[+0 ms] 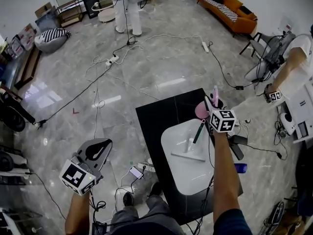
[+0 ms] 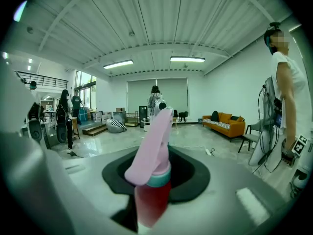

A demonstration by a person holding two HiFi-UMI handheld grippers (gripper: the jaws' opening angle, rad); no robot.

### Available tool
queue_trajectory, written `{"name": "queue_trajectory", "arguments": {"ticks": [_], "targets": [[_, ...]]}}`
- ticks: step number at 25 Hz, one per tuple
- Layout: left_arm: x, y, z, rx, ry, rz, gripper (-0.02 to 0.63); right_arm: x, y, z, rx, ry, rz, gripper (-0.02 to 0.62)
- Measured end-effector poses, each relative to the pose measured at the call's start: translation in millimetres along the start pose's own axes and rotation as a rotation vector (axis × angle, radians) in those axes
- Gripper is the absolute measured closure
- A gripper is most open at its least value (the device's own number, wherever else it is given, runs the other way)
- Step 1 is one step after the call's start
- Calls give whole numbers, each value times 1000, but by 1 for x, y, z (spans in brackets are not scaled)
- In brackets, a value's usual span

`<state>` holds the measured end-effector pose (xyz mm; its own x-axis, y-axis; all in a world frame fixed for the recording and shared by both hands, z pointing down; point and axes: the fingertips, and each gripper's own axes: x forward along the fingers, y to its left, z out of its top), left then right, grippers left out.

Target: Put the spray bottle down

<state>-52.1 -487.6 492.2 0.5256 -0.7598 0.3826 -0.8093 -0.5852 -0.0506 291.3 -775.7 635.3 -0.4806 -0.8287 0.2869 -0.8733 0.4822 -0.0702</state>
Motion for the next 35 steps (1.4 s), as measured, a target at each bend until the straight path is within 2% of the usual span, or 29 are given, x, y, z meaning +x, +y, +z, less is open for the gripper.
{"name": "queue_trajectory", "arguments": {"ticks": [13, 21, 26, 29, 35], "targets": [[34, 3, -46, -44, 83, 13, 601, 69, -29, -51, -24, 21, 20, 466], [43, 9, -67, -66, 118, 18, 601, 97, -25, -76, -18, 44, 49, 465], [46, 14, -72, -75, 119, 21, 601, 105, -23, -76, -40, 35, 47, 462], [48, 14, -72, -78, 118, 19, 601, 105, -22, -78, -50, 46, 48, 452], [44, 17, -64, -75, 102, 12, 601, 98, -20, -79, -71, 75, 30, 381]]}}
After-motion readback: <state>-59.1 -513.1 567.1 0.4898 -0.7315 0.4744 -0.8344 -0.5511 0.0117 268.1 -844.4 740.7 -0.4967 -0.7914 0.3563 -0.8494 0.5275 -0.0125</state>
